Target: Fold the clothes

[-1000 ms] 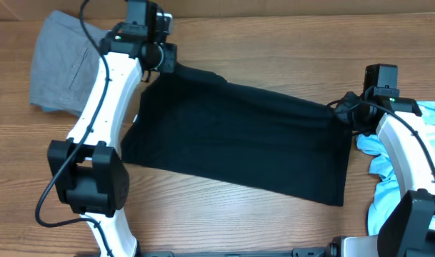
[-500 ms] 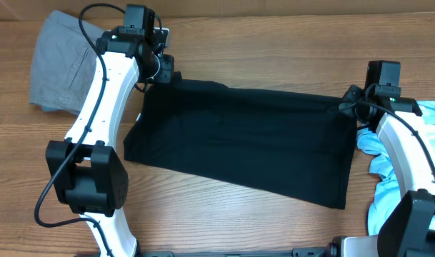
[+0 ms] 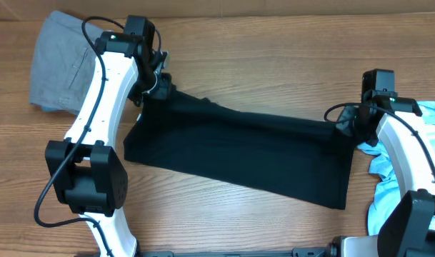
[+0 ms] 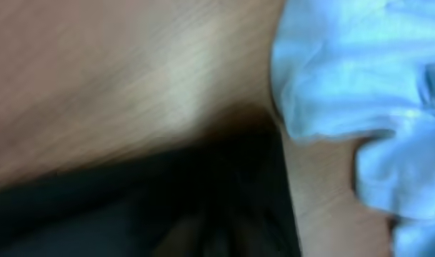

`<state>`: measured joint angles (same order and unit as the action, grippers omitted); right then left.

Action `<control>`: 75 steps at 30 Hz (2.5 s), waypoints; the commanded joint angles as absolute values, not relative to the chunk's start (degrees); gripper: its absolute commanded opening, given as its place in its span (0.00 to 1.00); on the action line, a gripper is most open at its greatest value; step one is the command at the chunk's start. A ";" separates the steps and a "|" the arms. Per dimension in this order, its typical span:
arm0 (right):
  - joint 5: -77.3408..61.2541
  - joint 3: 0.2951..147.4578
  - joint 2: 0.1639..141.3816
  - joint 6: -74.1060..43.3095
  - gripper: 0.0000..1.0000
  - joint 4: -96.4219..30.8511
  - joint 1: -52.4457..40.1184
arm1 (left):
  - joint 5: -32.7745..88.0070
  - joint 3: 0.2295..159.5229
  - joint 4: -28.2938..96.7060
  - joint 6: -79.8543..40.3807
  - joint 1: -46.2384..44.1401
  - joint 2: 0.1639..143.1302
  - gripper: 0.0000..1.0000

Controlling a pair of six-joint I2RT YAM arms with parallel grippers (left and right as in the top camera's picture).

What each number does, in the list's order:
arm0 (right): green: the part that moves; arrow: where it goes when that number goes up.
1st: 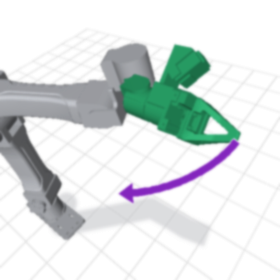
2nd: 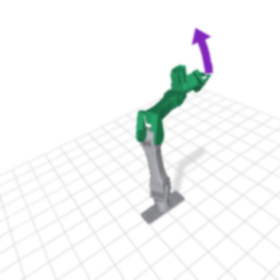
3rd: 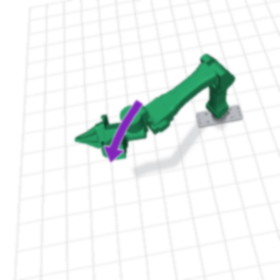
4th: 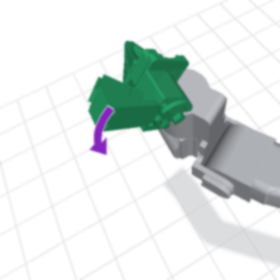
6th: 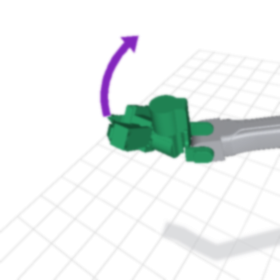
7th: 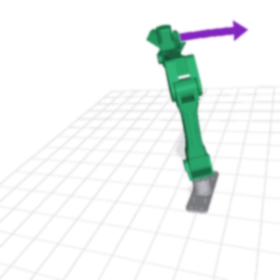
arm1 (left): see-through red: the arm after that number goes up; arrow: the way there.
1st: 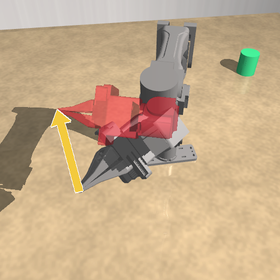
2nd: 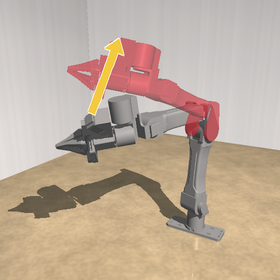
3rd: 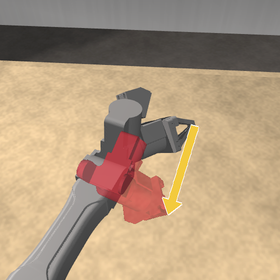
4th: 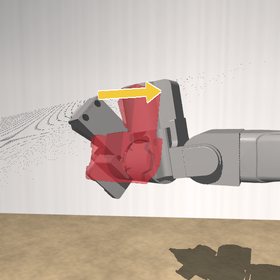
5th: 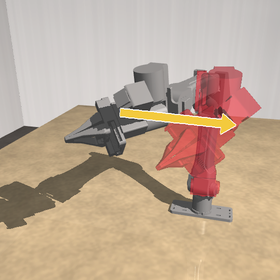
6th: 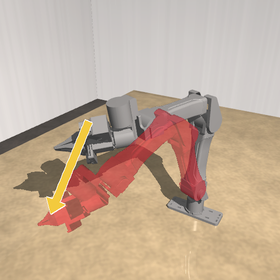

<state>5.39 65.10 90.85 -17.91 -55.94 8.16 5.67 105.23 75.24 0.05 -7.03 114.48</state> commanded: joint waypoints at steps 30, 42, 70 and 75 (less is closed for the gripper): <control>-10.11 53.63 91.57 -21.21 0.19 -43.94 7.94 | 7.11 103.96 81.36 3.86 -3.88 113.45 0.04; -12.14 60.51 89.67 -16.43 0.04 -43.44 12.82 | 7.33 103.98 83.74 3.95 -3.29 113.45 0.04; 0.82 59.33 86.78 -21.19 0.09 -72.82 13.37 | -0.03 103.96 95.42 1.21 -0.89 113.45 0.05; 1.04 59.31 86.78 -21.04 0.61 -73.25 13.39 | -0.03 103.96 96.23 1.21 -1.13 113.45 0.19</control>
